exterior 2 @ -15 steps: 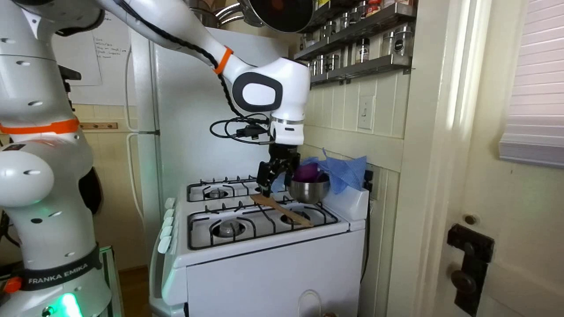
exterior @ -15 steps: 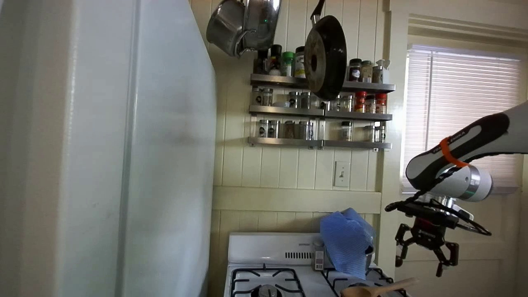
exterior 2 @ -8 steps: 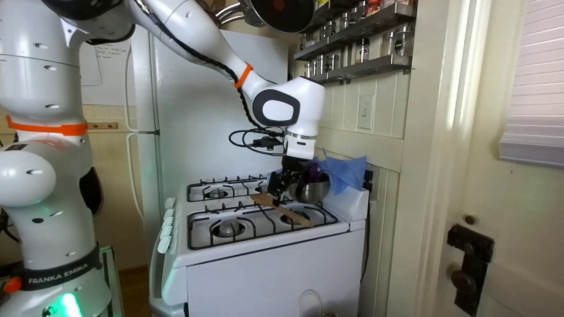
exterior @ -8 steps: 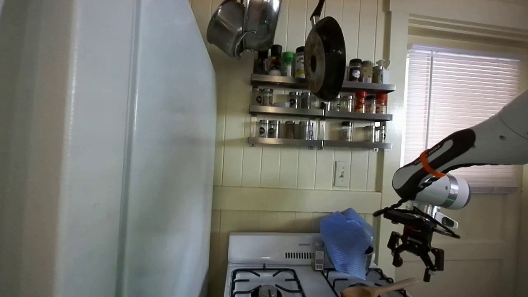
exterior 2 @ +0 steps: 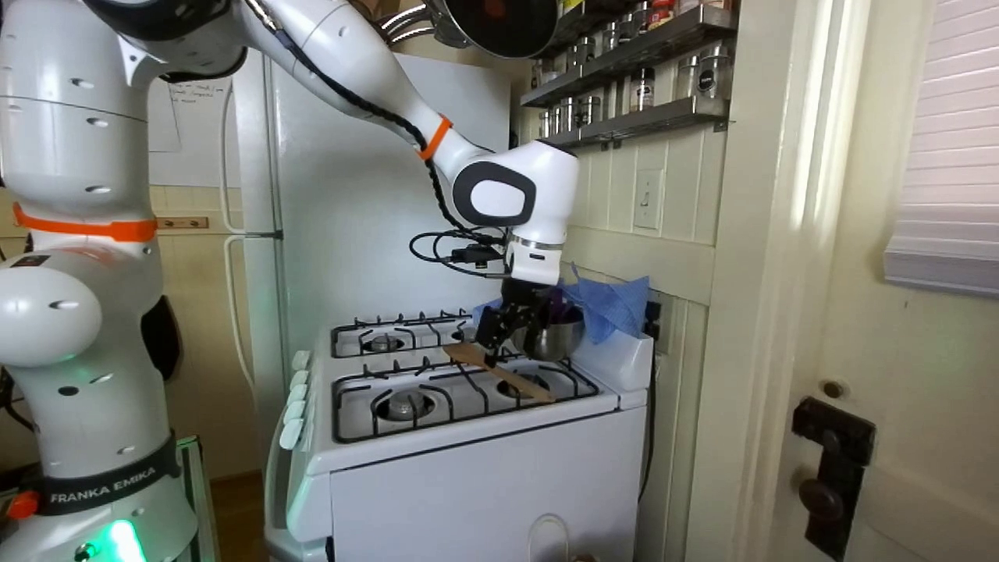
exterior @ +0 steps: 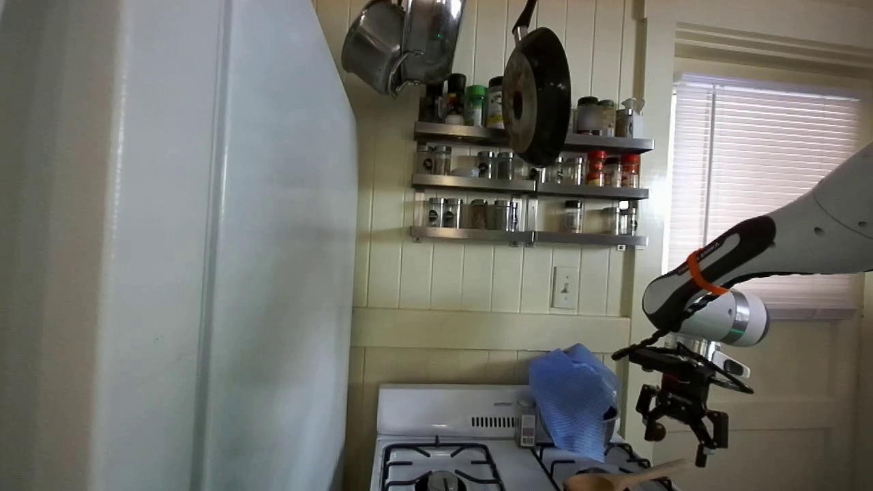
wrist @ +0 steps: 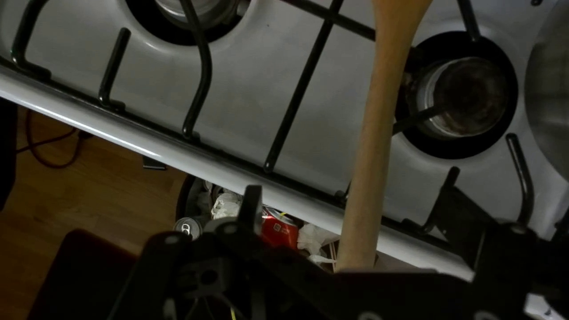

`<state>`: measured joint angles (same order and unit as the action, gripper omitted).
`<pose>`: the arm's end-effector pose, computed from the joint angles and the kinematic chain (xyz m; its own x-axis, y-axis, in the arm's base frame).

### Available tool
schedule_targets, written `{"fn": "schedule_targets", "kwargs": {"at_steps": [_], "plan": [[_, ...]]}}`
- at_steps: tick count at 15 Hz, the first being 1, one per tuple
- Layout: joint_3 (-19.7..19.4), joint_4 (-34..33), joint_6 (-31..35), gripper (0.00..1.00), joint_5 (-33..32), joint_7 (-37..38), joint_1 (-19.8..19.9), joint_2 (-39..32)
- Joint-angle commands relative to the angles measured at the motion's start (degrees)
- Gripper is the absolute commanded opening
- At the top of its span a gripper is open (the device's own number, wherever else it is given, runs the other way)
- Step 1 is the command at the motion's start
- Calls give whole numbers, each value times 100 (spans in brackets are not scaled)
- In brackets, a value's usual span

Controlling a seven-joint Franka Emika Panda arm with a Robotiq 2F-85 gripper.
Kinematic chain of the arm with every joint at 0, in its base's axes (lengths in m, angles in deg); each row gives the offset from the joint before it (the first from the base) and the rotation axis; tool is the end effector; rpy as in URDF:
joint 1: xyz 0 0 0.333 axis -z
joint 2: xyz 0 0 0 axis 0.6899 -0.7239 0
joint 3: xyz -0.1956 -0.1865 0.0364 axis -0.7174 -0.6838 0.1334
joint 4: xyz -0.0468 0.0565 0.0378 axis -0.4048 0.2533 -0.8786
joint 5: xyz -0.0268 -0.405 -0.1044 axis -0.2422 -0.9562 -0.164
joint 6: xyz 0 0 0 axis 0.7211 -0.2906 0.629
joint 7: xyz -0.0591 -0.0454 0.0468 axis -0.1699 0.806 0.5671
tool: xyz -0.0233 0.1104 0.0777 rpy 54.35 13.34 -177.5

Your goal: Move the wooden spoon to the left

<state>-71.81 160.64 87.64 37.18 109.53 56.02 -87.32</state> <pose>0.5148 -0.1887 0.2562 0.1197 -0.9690 -0.2160 -0.9924 -0.1230 0.0017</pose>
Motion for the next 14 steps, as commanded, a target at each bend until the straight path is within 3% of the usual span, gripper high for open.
{"fn": "schedule_targets", "kwargs": {"at_steps": [1, 10, 11, 12, 14], "plan": [[-100, -192, 149, 100, -125, 231, -104, -367], [-270, -378, 445, 100, -456, 643, -210, -774], [-296, -386, 443, 92, -520, 700, -217, -793], [-318, -394, 447, 76, -578, 743, -222, -817], [-347, -398, 445, 63, -660, 825, -223, -842]]}}
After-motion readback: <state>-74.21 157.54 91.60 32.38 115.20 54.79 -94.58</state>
